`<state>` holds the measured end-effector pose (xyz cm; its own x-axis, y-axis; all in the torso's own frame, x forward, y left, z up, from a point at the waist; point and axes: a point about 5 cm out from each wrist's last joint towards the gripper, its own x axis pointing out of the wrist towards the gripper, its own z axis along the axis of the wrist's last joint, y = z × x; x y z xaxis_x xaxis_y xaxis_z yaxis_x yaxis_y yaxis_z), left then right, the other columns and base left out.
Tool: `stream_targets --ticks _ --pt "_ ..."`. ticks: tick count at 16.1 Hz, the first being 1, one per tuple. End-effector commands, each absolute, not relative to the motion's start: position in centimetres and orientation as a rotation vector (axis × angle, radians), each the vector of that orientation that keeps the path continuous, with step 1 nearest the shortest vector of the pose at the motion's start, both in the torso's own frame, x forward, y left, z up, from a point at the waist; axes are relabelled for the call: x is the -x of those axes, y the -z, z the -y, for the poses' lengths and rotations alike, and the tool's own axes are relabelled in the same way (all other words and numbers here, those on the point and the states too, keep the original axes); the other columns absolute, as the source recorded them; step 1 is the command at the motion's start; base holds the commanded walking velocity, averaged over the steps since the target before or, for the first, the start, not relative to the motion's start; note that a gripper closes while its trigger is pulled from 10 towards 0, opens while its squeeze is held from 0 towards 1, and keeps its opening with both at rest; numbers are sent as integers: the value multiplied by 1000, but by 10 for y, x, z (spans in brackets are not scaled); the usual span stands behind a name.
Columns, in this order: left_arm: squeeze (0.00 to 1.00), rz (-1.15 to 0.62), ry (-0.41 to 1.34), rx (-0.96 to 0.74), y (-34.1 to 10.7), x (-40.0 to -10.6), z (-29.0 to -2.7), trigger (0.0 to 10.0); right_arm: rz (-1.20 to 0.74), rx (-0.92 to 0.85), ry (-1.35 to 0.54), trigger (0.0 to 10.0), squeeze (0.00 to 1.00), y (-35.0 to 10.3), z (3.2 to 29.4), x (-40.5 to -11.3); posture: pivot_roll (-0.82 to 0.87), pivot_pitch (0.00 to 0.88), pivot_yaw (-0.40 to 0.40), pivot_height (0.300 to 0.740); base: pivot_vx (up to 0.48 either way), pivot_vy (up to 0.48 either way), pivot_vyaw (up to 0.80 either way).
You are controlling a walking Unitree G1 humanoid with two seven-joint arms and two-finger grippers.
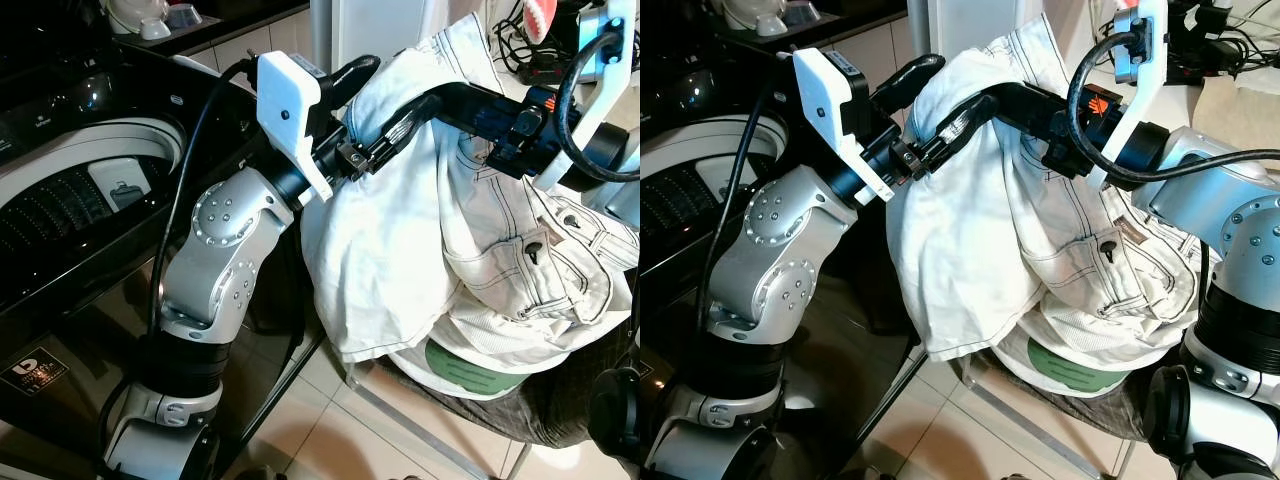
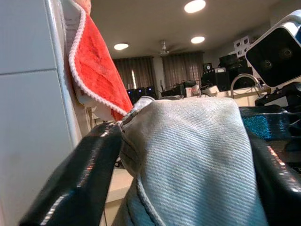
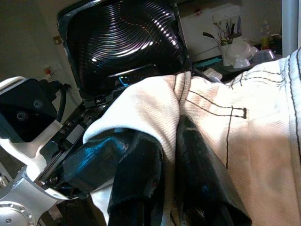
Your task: Clothes washing
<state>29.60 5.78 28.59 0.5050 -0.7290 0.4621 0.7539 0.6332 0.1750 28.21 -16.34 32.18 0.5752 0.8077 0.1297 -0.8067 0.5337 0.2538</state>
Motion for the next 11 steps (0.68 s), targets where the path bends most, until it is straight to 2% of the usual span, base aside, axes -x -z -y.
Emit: stream_targets --ticks 1,11 --pt "0 501 869 65 -281 -299 -65 0 36 -286 -999 0 0 -328 161 -274 -90 0 40 740 0 0 0" --pt "0 518 919 142 -285 -292 -67 0 38 -281 -968 0 0 -327 164 -276 -90 0 43 740 0 0 0"
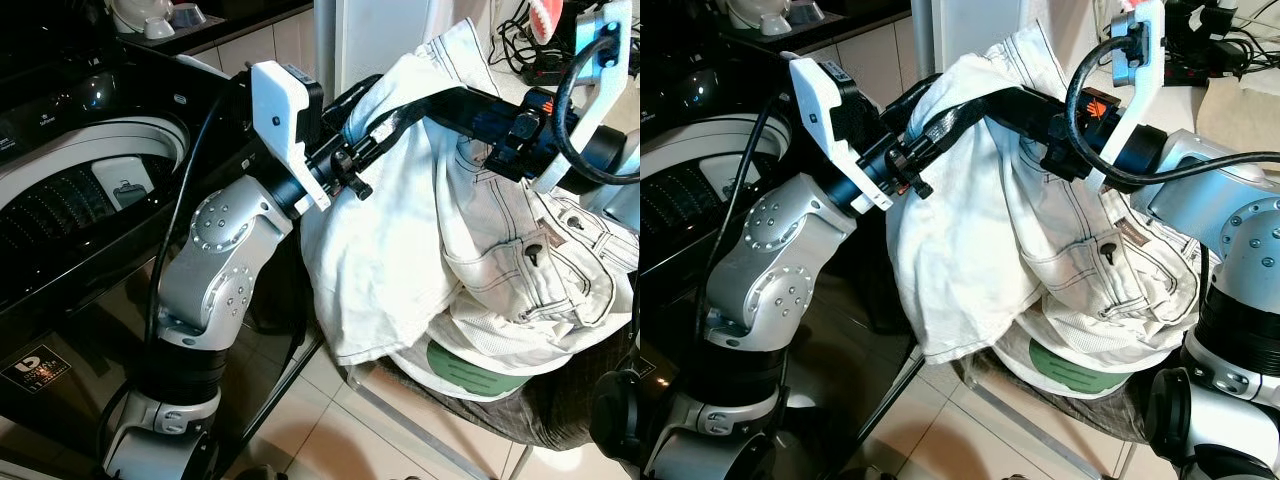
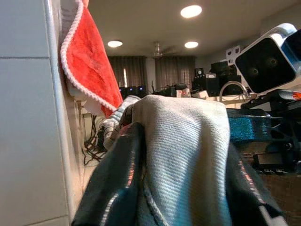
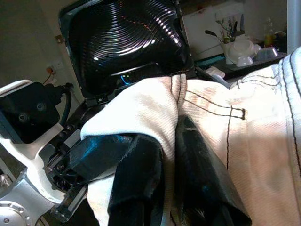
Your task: Clothes washing
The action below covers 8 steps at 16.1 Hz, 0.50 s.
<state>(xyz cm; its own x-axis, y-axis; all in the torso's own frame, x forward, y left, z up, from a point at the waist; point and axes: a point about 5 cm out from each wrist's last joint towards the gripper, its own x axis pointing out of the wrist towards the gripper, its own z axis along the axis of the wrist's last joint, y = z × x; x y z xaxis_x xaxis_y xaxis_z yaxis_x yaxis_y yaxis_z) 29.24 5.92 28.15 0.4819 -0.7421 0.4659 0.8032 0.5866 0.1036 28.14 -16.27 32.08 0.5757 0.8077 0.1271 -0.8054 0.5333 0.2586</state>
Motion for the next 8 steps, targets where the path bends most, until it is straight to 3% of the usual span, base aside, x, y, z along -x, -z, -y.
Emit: stream_targets --ticks 1,2,3,4,5,8 --pt "0 522 919 150 -286 -292 -67 0 40 -278 -964 0 0 -327 164 -276 -89 0 44 740 0 0 0" --pt "0 524 912 152 -287 -292 -68 0 44 -270 -954 4667 0 -328 164 -276 -88 0 45 740 0 0 0" --pt "0 524 909 151 -287 -293 -69 0 45 -268 -950 10000 0 -328 164 -276 -88 0 45 740 0 0 0" --pt "0 523 898 151 -287 -294 -70 0 45 -267 -944 10000 0 -328 165 -277 -87 0 46 740 0 0 0" --pt "0 518 846 138 -288 -298 -74 0 57 -291 -938 10000 1000 -329 166 -278 -87 0 49 740 0 0 0" --pt "0 523 709 131 -290 -309 -85 0 67 -297 -956 10000 1000 -331 167 -275 -91 0 56 740 0 0 0"
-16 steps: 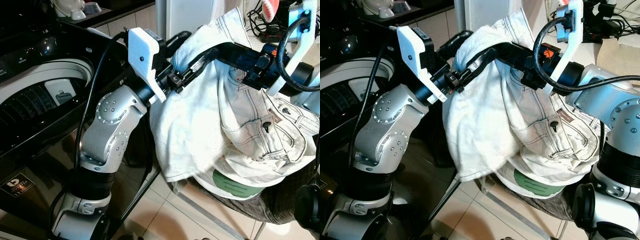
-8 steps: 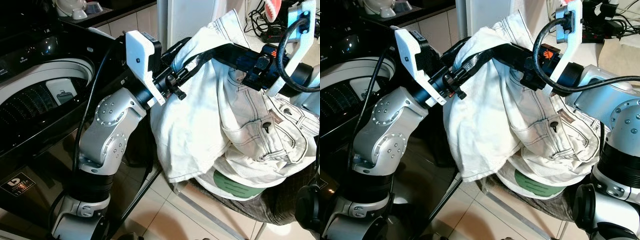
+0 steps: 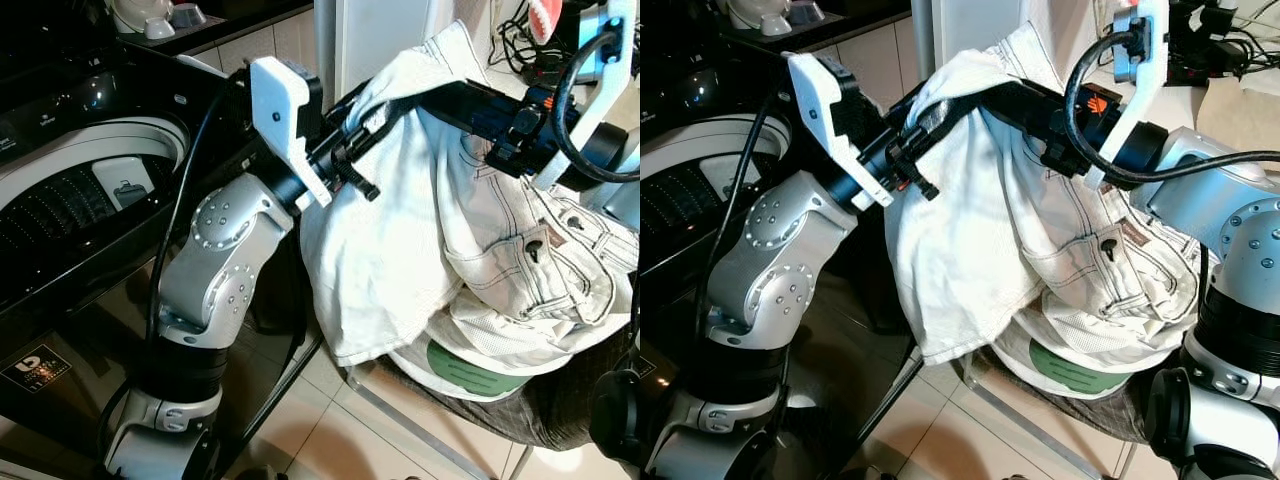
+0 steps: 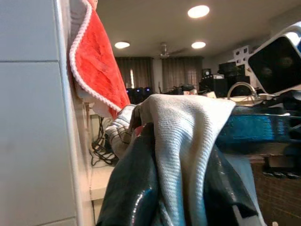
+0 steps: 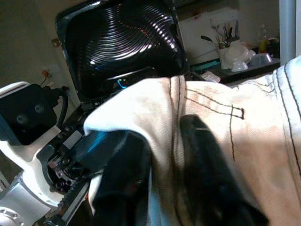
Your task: Clothes washing
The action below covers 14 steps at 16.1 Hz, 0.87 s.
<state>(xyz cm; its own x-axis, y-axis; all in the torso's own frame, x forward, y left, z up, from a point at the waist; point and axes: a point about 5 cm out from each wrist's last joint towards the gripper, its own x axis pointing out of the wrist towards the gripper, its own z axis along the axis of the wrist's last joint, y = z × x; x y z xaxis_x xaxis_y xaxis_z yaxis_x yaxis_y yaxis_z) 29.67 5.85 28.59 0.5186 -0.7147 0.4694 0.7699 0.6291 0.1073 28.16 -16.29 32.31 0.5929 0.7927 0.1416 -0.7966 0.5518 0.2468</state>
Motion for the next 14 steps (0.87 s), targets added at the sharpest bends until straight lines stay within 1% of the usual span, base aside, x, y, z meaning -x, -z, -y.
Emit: stream_targets --ticks 1,4,6,7,8,10,11,12,13,14 --pt "0 520 627 124 -291 -316 -92 0 55 -276 -967 10000 1000 -329 167 -272 -93 0 59 740 0 0 0" --pt "0 506 472 120 -292 -327 -106 0 33 -191 -972 10000 1000 -325 167 -266 -99 0 69 740 0 0 0" --pt "0 481 290 103 -290 -338 -126 0 19 -97 -959 10000 1000 -321 172 -258 -105 0 78 740 0 0 0" --pt "0 478 265 105 -290 -339 -129 0 21 -87 -952 10000 996 -320 173 -258 -106 0 79 740 0 0 0" --pt "0 477 246 100 -290 -341 -130 0 26 -65 -949 10000 0 -319 174 -255 -108 0 83 740 0 0 0" --pt "0 477 252 103 -290 -341 -127 0 30 -32 -949 10000 0 -316 173 -253 -108 0 86 740 0 0 0" --pt "0 450 241 93 -287 -344 -127 0 52 -20 -880 10000 0 -315 176 -259 -107 0 88 740 0 0 0" --pt "0 402 222 53 -282 -348 -129 0 58 -1 -746 10000 0 -313 183 -271 -107 0 89 740 0 0 0" --pt "0 372 212 18 -279 -352 -130 0 59 12 -659 10000 0 -312 187 -280 -101 0 84 740 0 0 0" --pt "0 363 201 -37 -281 -359 -134 0 54 17 -622 10000 0 -309 188 -284 -95 0 79 740 0 0 0"
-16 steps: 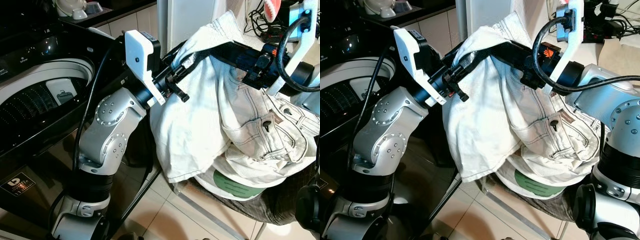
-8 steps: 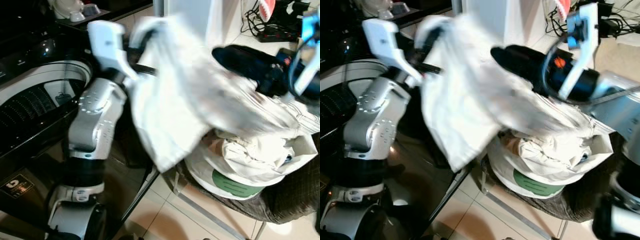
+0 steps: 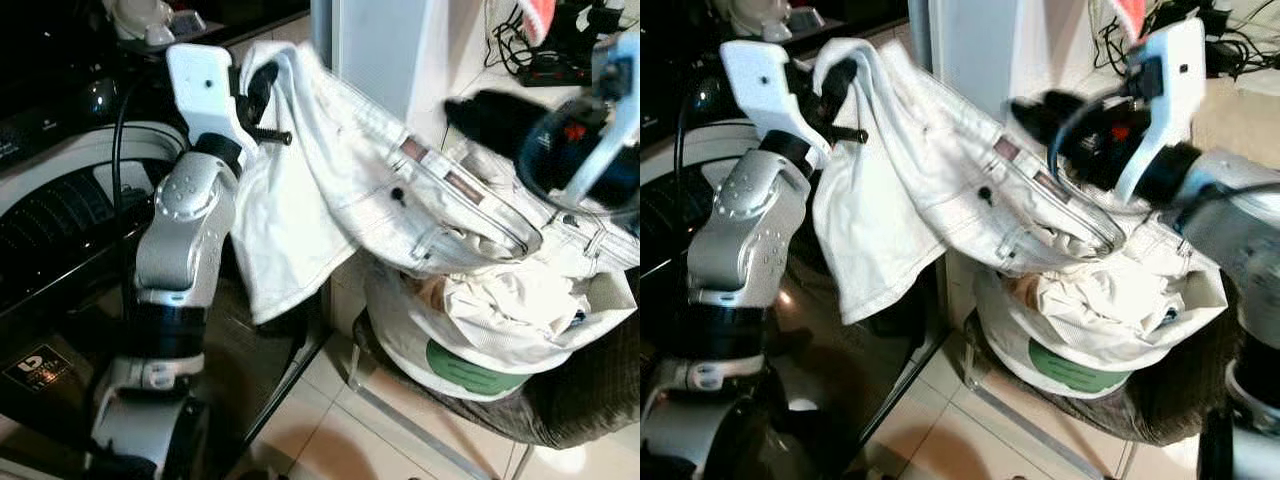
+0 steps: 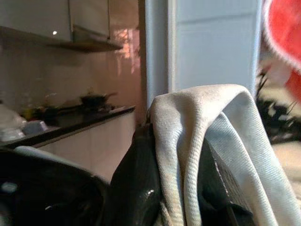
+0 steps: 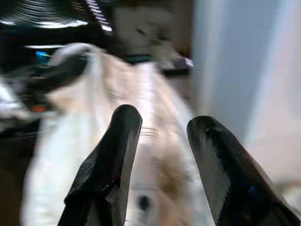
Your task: Clothes washing
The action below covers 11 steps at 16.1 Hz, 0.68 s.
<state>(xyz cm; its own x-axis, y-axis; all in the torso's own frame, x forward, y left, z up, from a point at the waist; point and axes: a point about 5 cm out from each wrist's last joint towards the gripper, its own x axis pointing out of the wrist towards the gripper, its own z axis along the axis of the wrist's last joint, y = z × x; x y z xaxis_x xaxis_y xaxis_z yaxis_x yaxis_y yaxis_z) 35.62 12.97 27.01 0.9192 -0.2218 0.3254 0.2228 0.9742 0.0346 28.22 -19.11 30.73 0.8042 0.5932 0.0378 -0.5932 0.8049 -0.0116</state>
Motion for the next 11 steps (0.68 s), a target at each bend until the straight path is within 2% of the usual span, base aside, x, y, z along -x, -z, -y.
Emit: stream_targets --ticks 1,3,4,5,6,7,9,11 --pt "0 365 189 -74 -284 -365 -137 0 51 24 -613 10000 0 -307 187 -286 -93 0 76 740 0 0 0" --pt "0 419 -55 -359 -328 -394 -183 0 67 21 -688 10000 0 -305 171 -283 -91 0 78 740 0 0 0" --pt "0 434 -112 -428 -341 -397 -195 0 75 19 -720 10000 0 -305 166 -281 -94 0 83 740 0 0 0" --pt "0 454 -253 -602 -371 -398 -220 0 86 19 -780 10000 0 -305 156 -277 -99 0 92 740 0 0 0" --pt "0 459 -326 -678 -383 -396 -234 0 87 17 -801 10000 0 -304 151 -275 -101 0 101 740 0 0 0" --pt "0 435 -441 -830 -399 -391 -255 0 84 16 -823 10000 0 -302 145 -272 -106 0 108 740 0 0 0" --pt "0 377 -586 -1018 -409 -382 -282 0 78 22 -830 10000 0 -299 141 -270 -110 0 118 740 0 0 0" --pt "0 311 -626 -1086 -402 -381 -295 0 79 18 -845 10000 0 -299 137 -268 -108 0 115 740 0 0 0"
